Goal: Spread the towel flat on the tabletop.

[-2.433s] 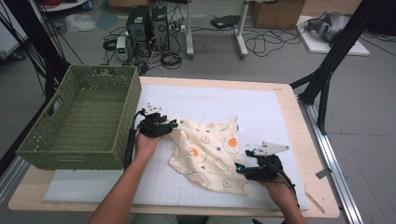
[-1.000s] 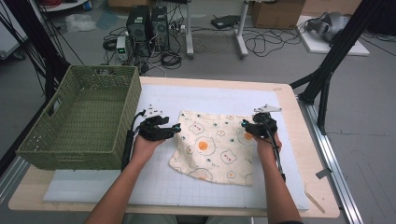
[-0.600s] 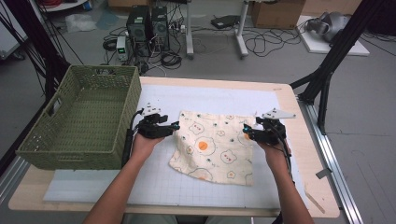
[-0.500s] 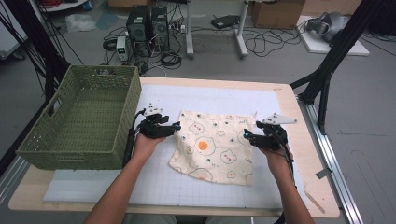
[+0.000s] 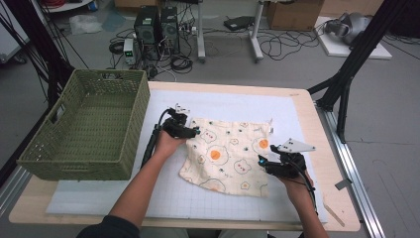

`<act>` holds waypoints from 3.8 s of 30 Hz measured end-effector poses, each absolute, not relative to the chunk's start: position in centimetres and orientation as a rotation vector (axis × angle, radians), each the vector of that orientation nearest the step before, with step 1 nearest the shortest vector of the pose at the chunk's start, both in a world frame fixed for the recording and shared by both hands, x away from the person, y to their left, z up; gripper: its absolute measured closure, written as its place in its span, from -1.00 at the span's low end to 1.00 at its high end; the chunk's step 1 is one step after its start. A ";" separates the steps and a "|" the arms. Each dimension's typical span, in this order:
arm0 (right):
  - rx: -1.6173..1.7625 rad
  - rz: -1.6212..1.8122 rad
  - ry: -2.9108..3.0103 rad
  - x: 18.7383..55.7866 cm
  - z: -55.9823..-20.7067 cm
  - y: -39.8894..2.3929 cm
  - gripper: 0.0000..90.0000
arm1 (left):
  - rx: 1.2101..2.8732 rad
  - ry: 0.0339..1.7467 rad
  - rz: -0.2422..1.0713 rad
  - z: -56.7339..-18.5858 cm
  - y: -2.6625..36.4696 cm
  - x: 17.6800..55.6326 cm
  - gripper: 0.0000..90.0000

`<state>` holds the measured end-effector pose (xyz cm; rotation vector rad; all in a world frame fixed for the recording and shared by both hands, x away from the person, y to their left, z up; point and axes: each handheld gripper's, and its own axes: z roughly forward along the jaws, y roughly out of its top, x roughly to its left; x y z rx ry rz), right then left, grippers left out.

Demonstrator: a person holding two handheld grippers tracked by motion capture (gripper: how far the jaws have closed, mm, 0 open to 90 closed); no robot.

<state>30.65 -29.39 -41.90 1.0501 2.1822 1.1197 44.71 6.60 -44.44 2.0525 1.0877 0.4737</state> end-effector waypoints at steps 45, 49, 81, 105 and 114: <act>1.138 0.963 2.264 32.0 -44.6 -27.0 0.93 | 1.837 1.086 0.495 -41.2 9.3 41.2 0.01; 1.179 0.948 2.222 31.9 -44.6 -27.7 0.66 | 1.840 1.064 0.476 -41.5 9.7 39.6 -0.07; 1.131 1.039 2.238 28.0 -44.0 -28.6 0.13 | 2.130 0.843 0.451 -44.8 9.6 29.8 0.89; 1.059 1.011 2.461 26.9 -43.9 -26.6 0.94 | 2.066 0.977 0.412 -44.0 14.0 28.1 0.39; 1.036 1.024 2.467 24.5 -43.4 -27.6 0.59 | 2.043 0.909 0.358 -44.0 12.9 28.2 0.35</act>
